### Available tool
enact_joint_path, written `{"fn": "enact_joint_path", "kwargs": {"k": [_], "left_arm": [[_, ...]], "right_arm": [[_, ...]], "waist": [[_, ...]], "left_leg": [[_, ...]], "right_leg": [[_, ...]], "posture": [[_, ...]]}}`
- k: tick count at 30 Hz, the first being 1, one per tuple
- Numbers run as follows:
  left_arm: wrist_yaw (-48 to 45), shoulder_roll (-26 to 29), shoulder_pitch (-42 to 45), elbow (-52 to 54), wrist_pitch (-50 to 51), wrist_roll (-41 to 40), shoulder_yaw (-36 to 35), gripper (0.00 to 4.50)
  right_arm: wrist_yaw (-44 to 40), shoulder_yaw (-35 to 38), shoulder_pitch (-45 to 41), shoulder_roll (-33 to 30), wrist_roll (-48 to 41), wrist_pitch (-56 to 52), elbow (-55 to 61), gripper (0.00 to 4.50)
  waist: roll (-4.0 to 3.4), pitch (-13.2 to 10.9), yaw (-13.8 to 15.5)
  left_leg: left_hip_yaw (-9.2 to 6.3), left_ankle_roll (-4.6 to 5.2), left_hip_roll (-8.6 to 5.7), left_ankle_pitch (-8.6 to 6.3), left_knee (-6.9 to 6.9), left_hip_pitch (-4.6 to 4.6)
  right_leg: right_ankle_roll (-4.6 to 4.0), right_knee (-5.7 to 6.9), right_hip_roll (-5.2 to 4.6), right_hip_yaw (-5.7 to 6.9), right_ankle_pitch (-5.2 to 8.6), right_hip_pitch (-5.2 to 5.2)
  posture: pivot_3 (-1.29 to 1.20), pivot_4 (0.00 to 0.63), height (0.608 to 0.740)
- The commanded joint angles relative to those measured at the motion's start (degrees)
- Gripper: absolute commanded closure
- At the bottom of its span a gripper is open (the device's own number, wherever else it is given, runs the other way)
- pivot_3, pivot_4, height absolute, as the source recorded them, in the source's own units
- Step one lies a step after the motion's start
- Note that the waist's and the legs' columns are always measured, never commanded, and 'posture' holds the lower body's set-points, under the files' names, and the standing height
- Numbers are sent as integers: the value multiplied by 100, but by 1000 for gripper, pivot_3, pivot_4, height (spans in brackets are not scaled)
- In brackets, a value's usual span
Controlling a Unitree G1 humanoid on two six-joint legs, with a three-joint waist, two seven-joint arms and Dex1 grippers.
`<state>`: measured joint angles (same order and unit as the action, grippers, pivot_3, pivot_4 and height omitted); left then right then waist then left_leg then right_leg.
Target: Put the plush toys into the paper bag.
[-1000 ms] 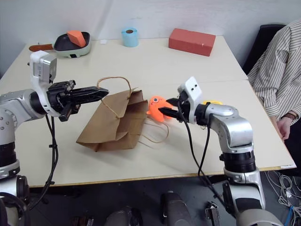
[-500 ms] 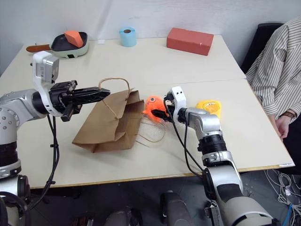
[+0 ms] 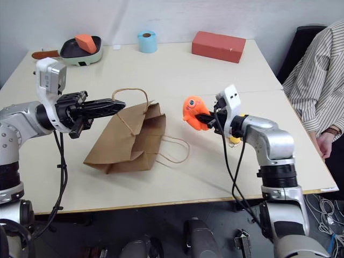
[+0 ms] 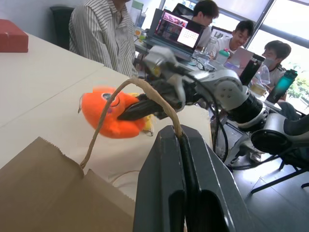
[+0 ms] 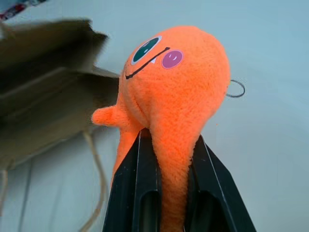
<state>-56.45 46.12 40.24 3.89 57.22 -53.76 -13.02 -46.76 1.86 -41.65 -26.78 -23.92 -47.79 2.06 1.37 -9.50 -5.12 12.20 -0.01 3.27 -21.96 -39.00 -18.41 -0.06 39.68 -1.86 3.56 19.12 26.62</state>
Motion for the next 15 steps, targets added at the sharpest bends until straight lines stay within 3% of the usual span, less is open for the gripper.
{"fn": "enact_joint_path", "kwargs": {"k": [1, 9, 15], "left_arm": [[-54, 23, 180, 41, -55, -50, -74, 4500], [-95, -83, 362, -56, -70, -38, 19, 4500], [-78, -408, 437, -44, -168, 67, 234, 4500]], "right_arm": [[77, -579, 43, 219, -23, -71, 579, 4401], [298, -1907, -240, 975, 660, 430, 90, 4401], [232, -2018, -1021, 1783, 765, 713, -1110, 4401]], "waist": [[0, 0, -1], [1, 0, 31], [0, 0, 12]], "left_leg": [[-1, -4, 3, 0, -1, 2], [-4, -7, 7, 1, -3, -6], [-4, -7, 8, 1, -8, -3]], "right_leg": [[0, 1, 5, -3, 0, 0], [-2, -8, 10, -3, 0, 1], [-3, -1, 11, -2, 0, 1]], "posture": [[0, 150, 740], [0, 150, 740], [0, 150, 740]]}}
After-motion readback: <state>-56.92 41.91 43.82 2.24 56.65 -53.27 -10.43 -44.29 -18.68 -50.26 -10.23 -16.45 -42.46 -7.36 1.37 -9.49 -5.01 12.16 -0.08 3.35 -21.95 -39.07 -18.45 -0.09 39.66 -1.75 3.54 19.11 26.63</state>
